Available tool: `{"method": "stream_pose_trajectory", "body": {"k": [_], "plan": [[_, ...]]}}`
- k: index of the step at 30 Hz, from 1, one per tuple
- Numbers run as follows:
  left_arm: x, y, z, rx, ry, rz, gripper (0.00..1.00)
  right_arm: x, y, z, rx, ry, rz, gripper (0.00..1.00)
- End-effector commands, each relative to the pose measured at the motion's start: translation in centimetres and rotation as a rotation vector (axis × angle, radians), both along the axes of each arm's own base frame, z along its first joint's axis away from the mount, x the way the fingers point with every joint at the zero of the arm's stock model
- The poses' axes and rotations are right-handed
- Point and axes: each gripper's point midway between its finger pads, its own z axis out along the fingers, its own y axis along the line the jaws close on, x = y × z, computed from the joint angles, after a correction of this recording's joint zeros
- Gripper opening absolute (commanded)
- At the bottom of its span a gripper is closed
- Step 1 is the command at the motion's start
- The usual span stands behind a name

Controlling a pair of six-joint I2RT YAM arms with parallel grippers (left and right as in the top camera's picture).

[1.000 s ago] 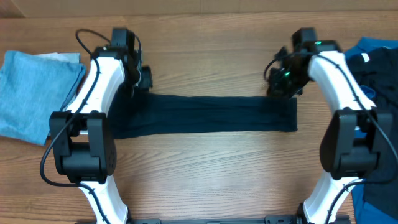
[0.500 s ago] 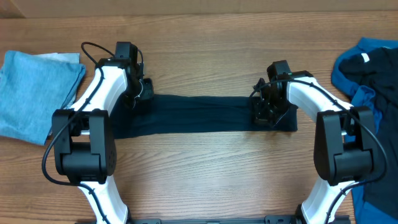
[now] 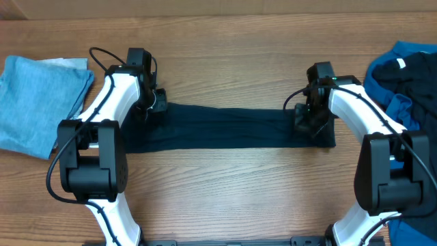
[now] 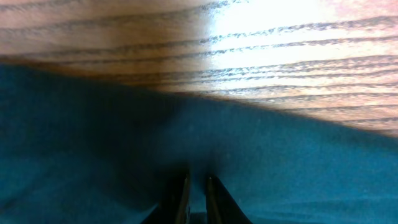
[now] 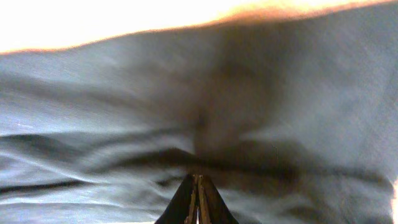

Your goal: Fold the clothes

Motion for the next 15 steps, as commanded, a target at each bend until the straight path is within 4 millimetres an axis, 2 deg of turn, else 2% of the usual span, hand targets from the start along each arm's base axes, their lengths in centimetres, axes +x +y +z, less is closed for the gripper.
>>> {"method": "stream_pose_trajectory", "body": {"k": [1, 2, 5, 7, 8, 9, 11, 13, 15], "plan": [[0.1, -2.8, -0.2, -0.14, -0.009, -0.046, 0.04, 0.7, 5.3, 2.1, 0.25, -0.093, 0.246, 0.04], [0.9, -3.6, 0.7, -0.183, -0.035, -0.055, 0.04, 0.7, 6.0, 2.2, 0.25, -0.107, 0.29, 0.04], [4.3, -6.4, 6.3, -0.216, -0.173, -0.153, 0.04, 0.4, 9.0, 2.5, 0.289, -0.142, 0.432, 0.04], [5.7, -9.9, 9.1, -0.214, -0.266, -0.296, 0.04, 0.4, 10.8, 2.6, 0.283, -0.178, 0.522, 0.04], [5.8, -11.5, 9.4, -0.209, -0.297, -0.372, 0.04, 0.7, 11.4, 2.6, 0.266, -0.201, 0.558, 0.04], [5.2, -14.5, 9.2, -0.201, -0.319, -0.509, 0.04, 1.1, 12.4, 2.6, 0.251, -0.236, 0.589, 0.04], [4.2, -17.3, 7.9, -0.19, -0.314, -0.617, 0.04, 1.7, 13.3, 2.7, 0.231, -0.278, 0.622, 0.04], [3.8, -19.0, 6.6, -0.194, -0.299, -0.652, 0.04, 2.3, 13.9, 2.9, 0.224, -0.316, 0.659, 0.04], [3.4, -20.4, 4.2, -0.21, -0.26, -0.664, 0.04, 3.0, 13.8, 2.9, 0.178, -0.35, 0.686, 0.04]]}}
